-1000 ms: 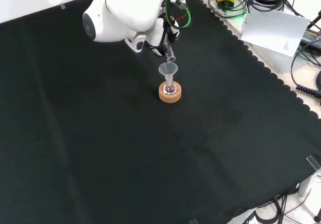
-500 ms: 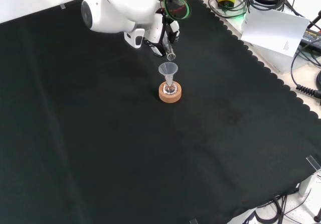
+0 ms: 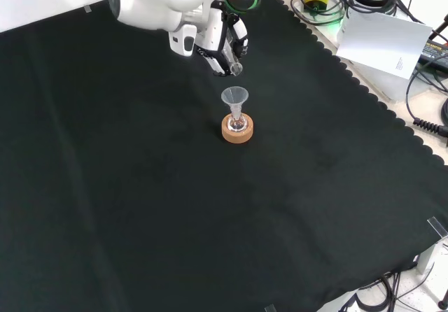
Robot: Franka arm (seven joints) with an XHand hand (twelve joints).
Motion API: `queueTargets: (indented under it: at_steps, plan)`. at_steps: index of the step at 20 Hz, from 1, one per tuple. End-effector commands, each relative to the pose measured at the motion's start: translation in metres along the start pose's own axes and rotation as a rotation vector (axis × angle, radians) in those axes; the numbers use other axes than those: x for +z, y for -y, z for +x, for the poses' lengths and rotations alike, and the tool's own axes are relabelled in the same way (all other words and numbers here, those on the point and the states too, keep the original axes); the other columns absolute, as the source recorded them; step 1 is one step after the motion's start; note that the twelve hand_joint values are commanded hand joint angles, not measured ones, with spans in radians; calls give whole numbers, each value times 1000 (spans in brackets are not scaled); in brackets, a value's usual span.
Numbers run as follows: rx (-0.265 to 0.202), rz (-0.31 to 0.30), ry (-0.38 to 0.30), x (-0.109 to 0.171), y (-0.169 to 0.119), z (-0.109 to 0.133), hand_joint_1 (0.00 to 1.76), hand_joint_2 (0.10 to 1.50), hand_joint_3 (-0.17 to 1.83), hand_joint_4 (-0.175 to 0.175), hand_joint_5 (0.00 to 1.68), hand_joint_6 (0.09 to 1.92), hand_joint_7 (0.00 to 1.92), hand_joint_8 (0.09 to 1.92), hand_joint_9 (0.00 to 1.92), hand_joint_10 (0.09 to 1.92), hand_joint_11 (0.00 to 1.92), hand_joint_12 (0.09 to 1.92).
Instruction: Pour the water from the graduated cylinder into the round-bottom flask.
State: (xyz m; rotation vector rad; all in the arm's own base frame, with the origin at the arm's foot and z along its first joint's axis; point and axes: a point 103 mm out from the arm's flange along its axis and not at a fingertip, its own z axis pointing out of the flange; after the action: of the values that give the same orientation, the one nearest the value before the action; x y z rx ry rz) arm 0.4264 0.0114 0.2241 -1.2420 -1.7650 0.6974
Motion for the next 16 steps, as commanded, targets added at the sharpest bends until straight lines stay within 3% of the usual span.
queueTargets:
  at_steps: [1, 16]
  plan:
    - [-70, -86, -43, -3, 2, -9, 1482, 905, 743, -124, 873, 860, 846, 773, 1118, 502, 1033, 828]
    - [-159, -229, -50, -14, -1, -16, 1474, 910, 736, -125, 890, 865, 830, 772, 1112, 494, 1028, 833]
